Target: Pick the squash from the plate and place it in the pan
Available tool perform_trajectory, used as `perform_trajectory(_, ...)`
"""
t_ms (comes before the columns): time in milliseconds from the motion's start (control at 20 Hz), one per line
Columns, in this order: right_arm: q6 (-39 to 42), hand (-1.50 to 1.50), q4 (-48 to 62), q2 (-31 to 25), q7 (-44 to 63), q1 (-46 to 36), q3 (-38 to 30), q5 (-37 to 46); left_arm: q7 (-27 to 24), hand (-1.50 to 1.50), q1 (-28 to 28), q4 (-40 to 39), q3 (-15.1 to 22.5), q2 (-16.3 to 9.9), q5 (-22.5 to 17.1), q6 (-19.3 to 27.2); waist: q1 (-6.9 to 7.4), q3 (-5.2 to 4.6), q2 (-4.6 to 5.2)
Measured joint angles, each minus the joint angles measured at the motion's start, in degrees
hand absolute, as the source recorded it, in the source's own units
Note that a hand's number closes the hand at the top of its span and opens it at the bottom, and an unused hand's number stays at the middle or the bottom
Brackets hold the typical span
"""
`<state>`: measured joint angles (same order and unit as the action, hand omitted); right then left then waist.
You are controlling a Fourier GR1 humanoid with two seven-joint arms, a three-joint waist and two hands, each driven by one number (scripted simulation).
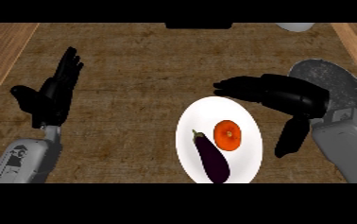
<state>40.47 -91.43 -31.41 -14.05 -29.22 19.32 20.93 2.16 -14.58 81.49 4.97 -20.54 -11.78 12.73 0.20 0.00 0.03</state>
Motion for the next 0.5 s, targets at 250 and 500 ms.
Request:
perform_trajectory(250,2.5,-1.50,3.9,2.1,-2.3,-1.7,-0.1,4.0,0.7,0.00,0.8,1.1,-1.0,1.0,1.4,-0.8,0.12,0.00,0.00)
perform_trajectory(500,1.4,-1.50,4.9,3.1,-5.0,-0.4,2.6,9.2,0.8,0.00,0.6,1.0,-2.1,1.6,2.4,-1.6,0.06,0.01,0.01)
